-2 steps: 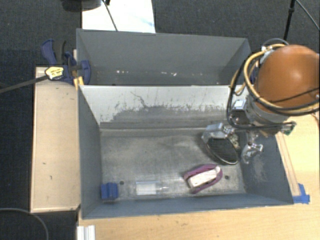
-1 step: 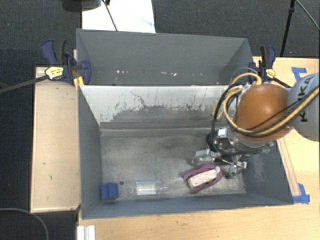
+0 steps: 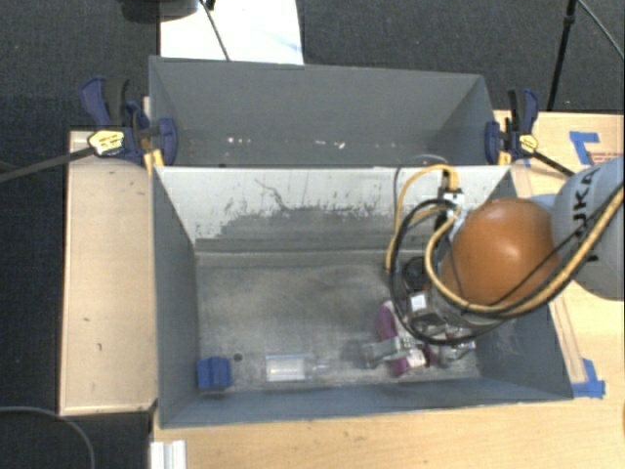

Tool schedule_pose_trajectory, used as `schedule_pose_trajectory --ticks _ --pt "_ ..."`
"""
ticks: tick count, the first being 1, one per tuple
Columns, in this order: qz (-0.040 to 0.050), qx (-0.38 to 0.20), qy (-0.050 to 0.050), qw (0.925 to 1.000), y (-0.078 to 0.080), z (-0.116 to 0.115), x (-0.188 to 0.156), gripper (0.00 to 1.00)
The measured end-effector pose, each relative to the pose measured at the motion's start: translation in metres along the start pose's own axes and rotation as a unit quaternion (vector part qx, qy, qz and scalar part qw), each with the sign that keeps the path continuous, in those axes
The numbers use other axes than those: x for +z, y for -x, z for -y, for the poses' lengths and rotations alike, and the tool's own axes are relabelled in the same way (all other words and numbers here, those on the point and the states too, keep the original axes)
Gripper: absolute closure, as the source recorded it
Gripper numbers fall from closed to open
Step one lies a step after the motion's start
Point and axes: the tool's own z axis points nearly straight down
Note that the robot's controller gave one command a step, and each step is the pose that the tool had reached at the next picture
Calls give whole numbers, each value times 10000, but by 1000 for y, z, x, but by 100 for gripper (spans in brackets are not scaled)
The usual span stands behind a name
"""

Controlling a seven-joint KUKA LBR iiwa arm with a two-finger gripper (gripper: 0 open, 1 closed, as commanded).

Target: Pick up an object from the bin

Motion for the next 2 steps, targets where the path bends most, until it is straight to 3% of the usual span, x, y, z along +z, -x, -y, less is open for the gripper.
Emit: schedule_pose_trajectory --ticks 1,2 --pt "-8 13 3 10000 -1 0 0 100" --pt "-15 -55 -30 10000 -7 11 -144 100"
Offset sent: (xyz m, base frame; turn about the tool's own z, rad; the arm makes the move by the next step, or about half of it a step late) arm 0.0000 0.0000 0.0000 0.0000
